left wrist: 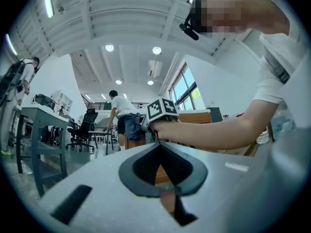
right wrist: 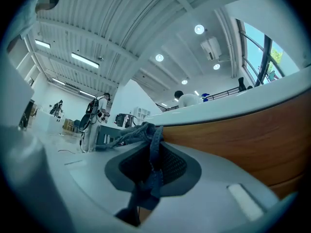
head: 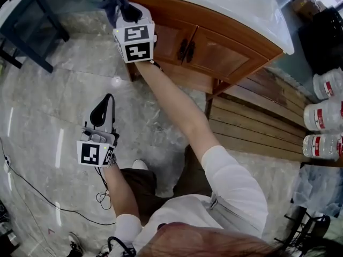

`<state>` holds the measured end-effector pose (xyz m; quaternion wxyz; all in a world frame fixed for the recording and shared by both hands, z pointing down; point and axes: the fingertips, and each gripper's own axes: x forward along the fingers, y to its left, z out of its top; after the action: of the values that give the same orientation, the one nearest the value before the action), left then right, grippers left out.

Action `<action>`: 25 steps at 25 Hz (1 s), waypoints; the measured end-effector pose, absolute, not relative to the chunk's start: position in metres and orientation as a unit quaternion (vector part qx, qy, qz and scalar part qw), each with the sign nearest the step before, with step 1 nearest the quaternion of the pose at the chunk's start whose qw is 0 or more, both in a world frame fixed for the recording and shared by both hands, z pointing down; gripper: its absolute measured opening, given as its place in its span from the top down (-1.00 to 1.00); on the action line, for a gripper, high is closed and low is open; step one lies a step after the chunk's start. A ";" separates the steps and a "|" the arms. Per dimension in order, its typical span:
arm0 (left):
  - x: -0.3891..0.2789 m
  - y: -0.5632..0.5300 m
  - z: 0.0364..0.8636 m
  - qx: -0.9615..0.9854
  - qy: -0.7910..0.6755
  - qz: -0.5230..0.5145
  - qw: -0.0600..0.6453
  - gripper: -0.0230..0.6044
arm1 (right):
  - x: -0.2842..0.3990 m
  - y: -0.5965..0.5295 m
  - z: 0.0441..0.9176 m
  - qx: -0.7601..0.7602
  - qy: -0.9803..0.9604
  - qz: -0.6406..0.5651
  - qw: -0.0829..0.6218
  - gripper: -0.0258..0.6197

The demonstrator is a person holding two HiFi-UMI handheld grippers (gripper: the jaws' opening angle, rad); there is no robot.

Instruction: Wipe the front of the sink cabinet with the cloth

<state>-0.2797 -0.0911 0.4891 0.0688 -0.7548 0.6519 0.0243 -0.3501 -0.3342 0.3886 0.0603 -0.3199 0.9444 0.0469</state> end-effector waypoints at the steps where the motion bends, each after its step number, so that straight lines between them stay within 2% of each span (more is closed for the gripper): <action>1: -0.279 -0.092 0.489 -0.756 0.651 0.024 0.069 0.92 | -0.349 -0.337 0.388 -0.320 0.944 0.047 0.060 0.72; 11: -0.269 -0.096 0.493 -0.763 0.642 0.019 0.069 0.92 | -0.295 -0.341 0.383 -0.342 0.935 0.048 0.083 0.71; 25: -0.255 -0.111 0.506 -0.781 0.621 -0.013 0.063 0.92 | -0.117 -0.358 0.382 -0.420 0.898 0.077 0.105 0.68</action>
<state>-0.2552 -0.1111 0.5063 0.0629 -0.7809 0.6214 -0.0128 -0.1174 -0.3585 0.3819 0.1053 -0.4201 0.8980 0.0770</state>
